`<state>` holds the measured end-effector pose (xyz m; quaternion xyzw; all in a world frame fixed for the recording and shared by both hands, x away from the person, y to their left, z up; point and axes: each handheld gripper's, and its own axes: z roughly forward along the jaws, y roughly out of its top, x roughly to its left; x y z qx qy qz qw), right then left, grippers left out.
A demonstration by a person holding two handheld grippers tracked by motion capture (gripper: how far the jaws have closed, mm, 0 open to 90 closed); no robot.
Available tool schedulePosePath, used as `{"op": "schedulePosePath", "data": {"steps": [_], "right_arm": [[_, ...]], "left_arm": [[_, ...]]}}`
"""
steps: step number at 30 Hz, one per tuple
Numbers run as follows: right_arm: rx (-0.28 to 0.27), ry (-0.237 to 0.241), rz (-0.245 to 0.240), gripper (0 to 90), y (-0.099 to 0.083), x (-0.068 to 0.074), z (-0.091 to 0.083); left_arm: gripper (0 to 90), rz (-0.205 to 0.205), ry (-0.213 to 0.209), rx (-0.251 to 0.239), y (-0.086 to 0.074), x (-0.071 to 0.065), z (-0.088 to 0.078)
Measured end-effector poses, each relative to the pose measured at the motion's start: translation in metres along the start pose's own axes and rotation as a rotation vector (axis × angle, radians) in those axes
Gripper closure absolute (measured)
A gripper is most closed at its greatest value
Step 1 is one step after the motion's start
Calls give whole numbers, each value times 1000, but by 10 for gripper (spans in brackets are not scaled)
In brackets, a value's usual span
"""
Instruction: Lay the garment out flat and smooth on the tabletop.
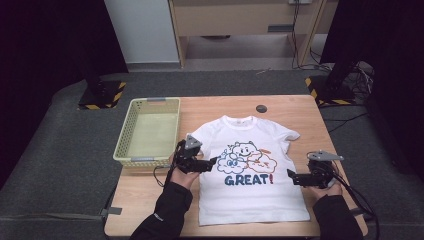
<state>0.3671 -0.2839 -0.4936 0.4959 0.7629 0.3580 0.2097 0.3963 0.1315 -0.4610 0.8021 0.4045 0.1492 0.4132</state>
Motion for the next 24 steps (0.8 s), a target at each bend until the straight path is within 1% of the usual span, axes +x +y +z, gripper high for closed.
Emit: {"op": "schedulePosePath", "data": {"steps": [3, 5, 11, 16, 18, 21, 24], "right_arm": [[7, 1, 1, 20, -2, -1, -1], [12, 3, 0, 20, -3, -2, -1], [23, 7, -8, 19, -7, -4, -2], [32, 15, -13, 17, -11, -6, -3], [37, 21, -12, 15, -13, -7, -4], [42, 24, -24, 11, -16, -8, -5], [41, 28, -24, 7, -18, -9, -6]], "left_arm": [[206, 6, -16, 0, -6, -4, -4], [203, 13, -20, 10, -11, -7, -6], [192, 2, -27, 17, -23, -8, -17], [172, 0, -34, 34, -36, -10, -24], [162, 3, -27, 45, -42, -9, -27], [150, -8, -20, 62, -50, -8, -32], [126, -8, -15, 73, -56, -7, -37]]}}
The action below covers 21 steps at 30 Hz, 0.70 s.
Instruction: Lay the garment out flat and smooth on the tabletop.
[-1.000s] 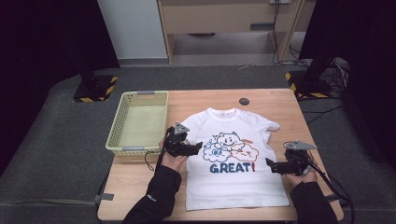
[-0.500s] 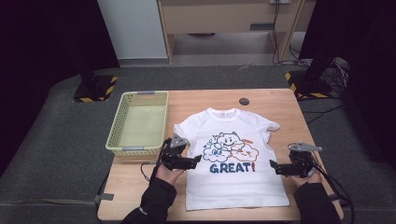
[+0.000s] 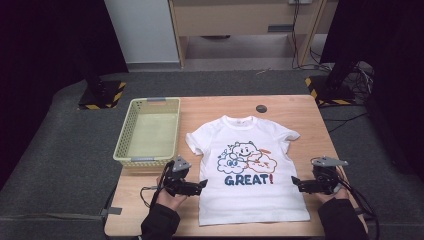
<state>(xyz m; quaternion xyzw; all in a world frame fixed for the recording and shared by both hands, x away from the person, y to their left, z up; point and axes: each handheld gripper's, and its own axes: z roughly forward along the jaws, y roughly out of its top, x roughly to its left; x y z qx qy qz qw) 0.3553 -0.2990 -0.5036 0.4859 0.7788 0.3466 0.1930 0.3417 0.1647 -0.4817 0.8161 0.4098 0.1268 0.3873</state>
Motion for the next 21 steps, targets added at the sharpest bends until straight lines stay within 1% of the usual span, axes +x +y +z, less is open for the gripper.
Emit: {"op": "schedulePosePath", "data": {"steps": [4, 10, 13, 16, 19, 21], "right_arm": [[-9, 3, -6, 5, -3, -1, -3], [12, 6, 0, 4, -9, -4, -5], [11, 8, -4, 4, -10, -4, -7], [15, 5, -5, 4, -12, -5, -8], [24, -1, -2, 4, -15, -6, -9], [22, -5, -2, 4, -16, -7, -10]], "left_arm": [[109, -14, 2, 19, -10, 5, -5], [84, -73, 23, 57, -27, 19, -14], [77, -81, 41, 78, -35, 26, -20], [74, -104, 46, 90, -44, 33, -26], [73, -112, 56, 109, -51, 38, -29], [72, -102, 62, 121, -55, 41, -31]]}}
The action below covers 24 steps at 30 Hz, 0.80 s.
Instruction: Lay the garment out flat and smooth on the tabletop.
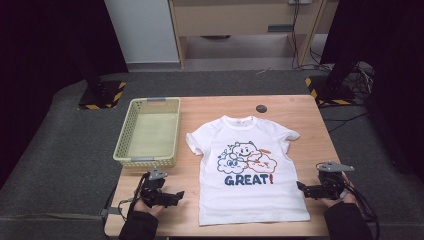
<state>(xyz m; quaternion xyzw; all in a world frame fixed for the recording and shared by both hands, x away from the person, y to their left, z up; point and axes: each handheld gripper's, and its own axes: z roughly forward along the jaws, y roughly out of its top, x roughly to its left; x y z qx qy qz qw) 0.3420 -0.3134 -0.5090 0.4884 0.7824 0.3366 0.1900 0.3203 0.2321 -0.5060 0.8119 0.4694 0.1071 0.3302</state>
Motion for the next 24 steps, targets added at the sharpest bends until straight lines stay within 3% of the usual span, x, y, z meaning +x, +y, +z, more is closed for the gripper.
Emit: {"op": "schedulePosePath", "data": {"steps": [6, 10, 18, 24], "right_arm": [[12, -13, -6, 4, -7, -3, 0], [23, -14, 0, 4, -11, -5, 1], [38, -25, -6, 4, -19, -14, 6], [38, -52, 3, 4, -24, -23, 6]], "left_arm": [[72, -1, 36, 13, -10, 13, -2], [71, -35, 60, 10, -19, 24, -5], [67, -23, 101, 20, -28, 32, -7], [48, -4, 120, 1, -32, 40, -7]]}}
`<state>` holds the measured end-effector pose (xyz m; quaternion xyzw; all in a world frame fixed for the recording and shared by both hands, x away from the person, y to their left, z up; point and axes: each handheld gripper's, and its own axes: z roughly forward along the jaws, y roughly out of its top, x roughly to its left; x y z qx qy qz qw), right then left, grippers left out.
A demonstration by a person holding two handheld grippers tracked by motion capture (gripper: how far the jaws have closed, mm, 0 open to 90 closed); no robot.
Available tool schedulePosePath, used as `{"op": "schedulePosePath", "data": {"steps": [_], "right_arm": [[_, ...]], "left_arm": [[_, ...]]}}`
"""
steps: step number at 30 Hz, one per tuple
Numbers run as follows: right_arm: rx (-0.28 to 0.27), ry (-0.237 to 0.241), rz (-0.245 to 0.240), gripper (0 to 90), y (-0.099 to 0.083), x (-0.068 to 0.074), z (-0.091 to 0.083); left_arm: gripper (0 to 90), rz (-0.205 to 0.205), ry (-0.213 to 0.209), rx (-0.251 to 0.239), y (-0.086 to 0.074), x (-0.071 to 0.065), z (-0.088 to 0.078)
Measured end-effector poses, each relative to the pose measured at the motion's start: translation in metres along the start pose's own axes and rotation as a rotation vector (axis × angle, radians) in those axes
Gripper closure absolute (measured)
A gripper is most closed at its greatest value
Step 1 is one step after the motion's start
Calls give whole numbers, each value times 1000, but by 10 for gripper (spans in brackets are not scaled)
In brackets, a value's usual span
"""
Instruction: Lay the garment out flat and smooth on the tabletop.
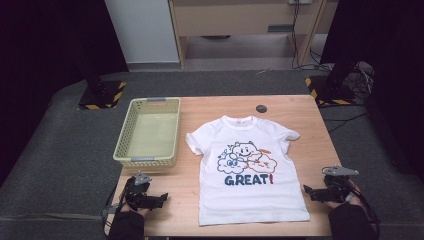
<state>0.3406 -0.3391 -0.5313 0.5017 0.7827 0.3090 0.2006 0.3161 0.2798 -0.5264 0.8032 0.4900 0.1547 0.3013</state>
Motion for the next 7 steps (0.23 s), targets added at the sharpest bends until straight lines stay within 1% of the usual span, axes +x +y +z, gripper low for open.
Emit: {"op": "schedulePosePath", "data": {"steps": [1, 3, 4, 7], "right_arm": [[0, -8, -2, 4, -1, -1, 0], [2, -16, -4, 4, -3, -4, 1], [1, -18, -5, 4, -3, -5, 1], [-5, -17, -7, 4, -4, -6, 2]], "left_arm": [[47, -7, 0, -7, -1, 1, 0], [40, -4, -3, -19, -2, 3, 0], [30, 5, 0, -24, -3, 4, 1], [21, 6, 3, -33, -4, 4, 1]]}}
